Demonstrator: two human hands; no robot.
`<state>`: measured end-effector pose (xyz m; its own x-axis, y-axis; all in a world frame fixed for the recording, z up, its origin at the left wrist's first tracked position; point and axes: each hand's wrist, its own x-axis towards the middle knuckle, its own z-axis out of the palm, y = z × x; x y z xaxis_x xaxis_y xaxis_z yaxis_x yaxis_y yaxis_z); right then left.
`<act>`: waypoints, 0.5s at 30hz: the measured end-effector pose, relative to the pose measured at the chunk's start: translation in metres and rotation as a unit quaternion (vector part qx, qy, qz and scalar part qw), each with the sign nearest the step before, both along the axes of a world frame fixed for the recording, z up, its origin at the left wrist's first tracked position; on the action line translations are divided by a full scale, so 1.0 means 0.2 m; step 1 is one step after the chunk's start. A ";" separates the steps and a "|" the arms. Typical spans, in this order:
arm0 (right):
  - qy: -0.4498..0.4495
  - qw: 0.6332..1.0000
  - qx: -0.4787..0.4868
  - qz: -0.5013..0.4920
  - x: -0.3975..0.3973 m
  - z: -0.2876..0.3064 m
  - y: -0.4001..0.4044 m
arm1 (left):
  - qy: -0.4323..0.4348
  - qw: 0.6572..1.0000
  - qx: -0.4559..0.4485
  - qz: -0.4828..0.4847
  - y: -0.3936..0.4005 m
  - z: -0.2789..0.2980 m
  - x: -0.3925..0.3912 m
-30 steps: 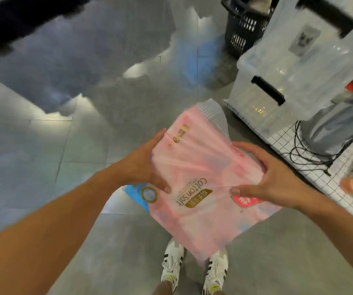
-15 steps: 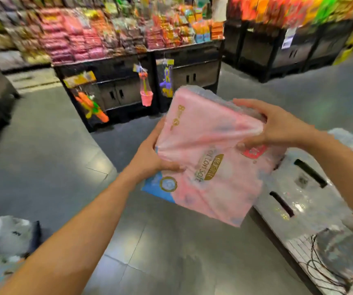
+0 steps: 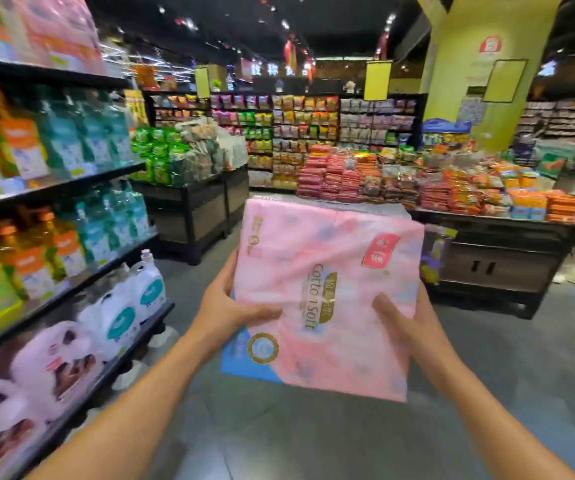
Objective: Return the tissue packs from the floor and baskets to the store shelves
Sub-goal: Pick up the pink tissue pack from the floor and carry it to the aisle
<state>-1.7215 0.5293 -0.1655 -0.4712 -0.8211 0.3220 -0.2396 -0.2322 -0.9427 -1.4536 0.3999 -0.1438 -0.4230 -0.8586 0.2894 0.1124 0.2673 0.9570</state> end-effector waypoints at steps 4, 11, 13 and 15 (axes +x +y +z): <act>0.014 0.995 -0.031 0.099 0.36 0.12 -0.24 | -0.007 0.998 0.023 0.062 0.08 0.11 0.45; 0.154 0.933 -0.048 0.320 1.19 0.27 -0.49 | 0.017 0.963 0.013 0.270 0.42 0.19 1.33; 0.181 0.903 -0.047 0.387 1.47 0.31 -0.50 | 0.009 0.944 0.000 0.330 0.58 0.21 1.61; 0.196 0.866 -0.045 0.458 1.76 0.35 -0.47 | -0.002 0.925 -0.008 0.380 0.75 0.23 1.87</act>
